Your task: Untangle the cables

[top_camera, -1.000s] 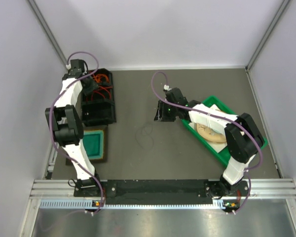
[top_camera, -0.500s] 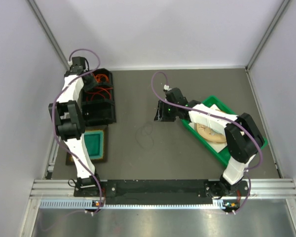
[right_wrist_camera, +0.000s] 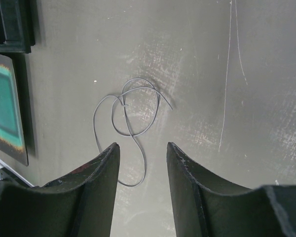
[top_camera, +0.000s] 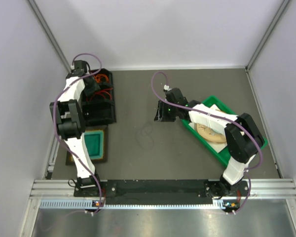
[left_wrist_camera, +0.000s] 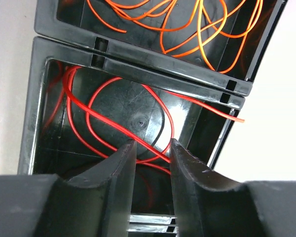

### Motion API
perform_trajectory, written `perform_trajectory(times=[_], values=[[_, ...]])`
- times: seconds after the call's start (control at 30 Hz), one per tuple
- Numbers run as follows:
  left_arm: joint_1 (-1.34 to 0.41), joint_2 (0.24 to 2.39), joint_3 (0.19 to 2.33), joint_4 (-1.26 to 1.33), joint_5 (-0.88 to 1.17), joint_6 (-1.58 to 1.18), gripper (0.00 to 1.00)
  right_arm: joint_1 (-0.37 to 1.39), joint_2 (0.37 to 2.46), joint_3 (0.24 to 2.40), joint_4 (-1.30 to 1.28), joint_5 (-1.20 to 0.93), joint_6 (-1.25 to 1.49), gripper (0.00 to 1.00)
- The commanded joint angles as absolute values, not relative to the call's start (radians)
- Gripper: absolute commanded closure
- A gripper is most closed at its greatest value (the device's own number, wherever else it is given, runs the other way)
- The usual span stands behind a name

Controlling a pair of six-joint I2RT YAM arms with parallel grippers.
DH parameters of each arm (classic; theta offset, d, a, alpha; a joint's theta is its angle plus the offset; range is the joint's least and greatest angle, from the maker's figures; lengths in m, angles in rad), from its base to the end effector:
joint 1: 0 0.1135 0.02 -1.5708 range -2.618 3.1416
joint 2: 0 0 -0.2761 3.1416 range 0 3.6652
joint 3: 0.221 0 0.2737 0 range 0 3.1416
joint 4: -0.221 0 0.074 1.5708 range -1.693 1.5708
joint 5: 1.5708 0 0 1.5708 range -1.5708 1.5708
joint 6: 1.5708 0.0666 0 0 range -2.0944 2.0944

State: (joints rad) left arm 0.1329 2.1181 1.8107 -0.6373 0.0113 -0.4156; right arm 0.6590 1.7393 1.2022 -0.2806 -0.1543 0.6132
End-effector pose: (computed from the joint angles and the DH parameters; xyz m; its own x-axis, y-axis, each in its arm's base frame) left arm 0.5143 0.0680 0.2117 -0.6840 -0.4987 -0.5324 -0.4395 0.8642 -0.2450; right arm 0.3274 0.2665 0.1986 -0.8677 0.0472 -0.4948 -0.2308 0.8433 0.4853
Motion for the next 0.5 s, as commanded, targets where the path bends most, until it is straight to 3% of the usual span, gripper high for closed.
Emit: perform_trajectory(times=[0.0, 0.1, 0.4, 0.47], values=[[0.138, 2.077, 1.877, -0.66, 0.009, -0.399, 0.52, 0.672, 1.718, 1.212, -0.268, -0.146, 0.606, 0.57], [0.138, 2.037, 1.884, -0.67, -0.035, -0.402, 0.37, 0.67, 1.715, 1.21, -0.268, -0.146, 0.606, 0.57], [0.126, 1.882, 1.865, -0.681, -0.066, -0.391, 0.29, 0.672, 1.704, 1.21, -0.271, -0.144, 0.604, 0.56], [0.106, 1.833, 1.849, -0.675, -0.06, -0.39, 0.19, 0.67, 1.7, 1.215, -0.276, -0.144, 0.601, 0.54]])
